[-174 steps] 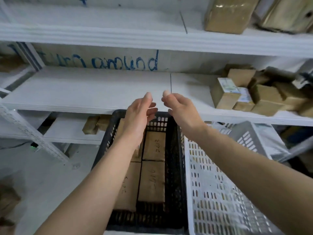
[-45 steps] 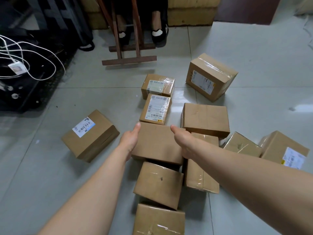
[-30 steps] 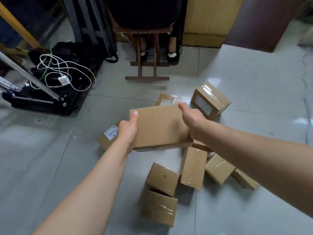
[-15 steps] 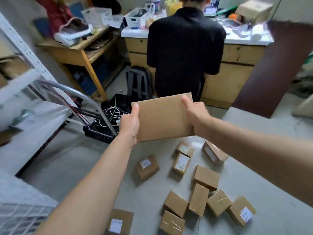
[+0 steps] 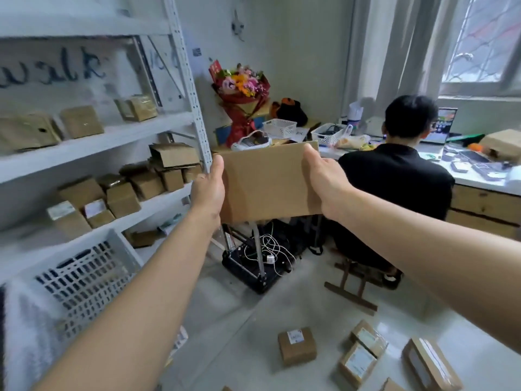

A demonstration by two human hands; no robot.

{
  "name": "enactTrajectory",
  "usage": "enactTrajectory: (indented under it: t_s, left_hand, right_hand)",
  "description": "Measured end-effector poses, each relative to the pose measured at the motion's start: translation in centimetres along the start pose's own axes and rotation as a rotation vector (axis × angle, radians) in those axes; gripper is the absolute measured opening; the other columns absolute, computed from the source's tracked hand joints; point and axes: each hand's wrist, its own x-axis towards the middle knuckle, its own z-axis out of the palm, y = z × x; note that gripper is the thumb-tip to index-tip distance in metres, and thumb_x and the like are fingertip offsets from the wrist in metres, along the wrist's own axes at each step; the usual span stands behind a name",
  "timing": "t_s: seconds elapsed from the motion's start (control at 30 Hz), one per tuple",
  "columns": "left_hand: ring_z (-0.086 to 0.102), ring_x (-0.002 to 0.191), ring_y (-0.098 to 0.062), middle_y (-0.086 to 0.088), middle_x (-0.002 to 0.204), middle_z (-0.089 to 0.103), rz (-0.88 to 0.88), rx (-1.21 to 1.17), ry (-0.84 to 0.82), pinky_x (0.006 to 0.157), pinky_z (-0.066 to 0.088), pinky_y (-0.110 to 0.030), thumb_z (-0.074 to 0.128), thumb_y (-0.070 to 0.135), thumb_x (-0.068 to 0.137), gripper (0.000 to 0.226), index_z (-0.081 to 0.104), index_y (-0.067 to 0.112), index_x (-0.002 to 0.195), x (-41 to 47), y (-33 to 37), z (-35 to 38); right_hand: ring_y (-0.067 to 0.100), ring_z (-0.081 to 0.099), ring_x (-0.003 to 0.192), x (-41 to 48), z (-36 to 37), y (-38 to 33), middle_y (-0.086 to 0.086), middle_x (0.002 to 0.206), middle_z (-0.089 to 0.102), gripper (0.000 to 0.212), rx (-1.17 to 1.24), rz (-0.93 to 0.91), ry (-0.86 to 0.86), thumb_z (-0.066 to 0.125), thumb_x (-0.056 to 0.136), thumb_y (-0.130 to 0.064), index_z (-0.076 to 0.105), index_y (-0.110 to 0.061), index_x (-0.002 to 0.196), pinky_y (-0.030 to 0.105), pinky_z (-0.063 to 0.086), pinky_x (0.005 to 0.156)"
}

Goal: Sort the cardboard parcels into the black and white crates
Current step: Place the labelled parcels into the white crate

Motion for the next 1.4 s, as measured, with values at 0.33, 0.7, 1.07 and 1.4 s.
enactTrajectory:
  t_s: [0.33,0.7,1.07,1.4]
  left_hand:
    - [0.059,0.105,-0.026,-0.003,0.110,0.063,-0.002,-0.095,0.350,0.096,0.047,-0.046,0.046,0.065,0.087,0.045,0.058,0.021,0.088,-6.5,1.9,-12.7]
    - [0.060,0.088,-0.015,0.003,0.099,0.064,-0.032,-0.175,0.587,0.075,0.048,-0.032,0.048,0.065,0.087,0.041,0.057,0.026,0.094,-10.1,0.5,-25.9]
    - [0.062,0.091,-0.020,0.002,0.097,0.067,-0.098,-0.194,0.691,0.080,0.052,-0.039,0.049,0.071,0.082,0.043,0.058,0.028,0.085,-7.4,-2.2,-41.7]
    - [0.059,0.093,-0.022,-0.004,0.101,0.062,-0.103,-0.231,0.719,0.092,0.048,-0.044,0.053,0.037,0.087,0.024,0.056,0.020,0.104,-3.7,-5.2,-54.0]
  right_hand:
    - [0.023,0.062,0.091,-6.2,9.1,-1.6,0.003,0.109,0.061,0.062,0.053,-0.094,-0.348,0.047,0.082,-0.066,0.050,-0.020,0.122,0.043,0.056,0.077]
    - [0.016,0.051,0.079,-12.8,21.1,-1.1,-0.003,0.093,0.050,0.045,-0.004,-0.139,-0.597,0.044,0.087,-0.062,0.042,-0.024,0.110,0.028,0.045,0.051]
    - [0.012,0.052,0.087,-18.3,37.9,1.3,0.001,0.110,0.054,0.055,-0.005,-0.199,-0.698,0.045,0.089,-0.058,0.048,-0.016,0.125,0.030,0.042,0.068]
    - [0.008,0.046,0.084,-21.0,51.4,3.2,-0.010,0.093,0.048,0.044,-0.004,-0.153,-0.728,0.045,0.086,-0.063,0.042,-0.024,0.105,0.029,0.033,0.077]
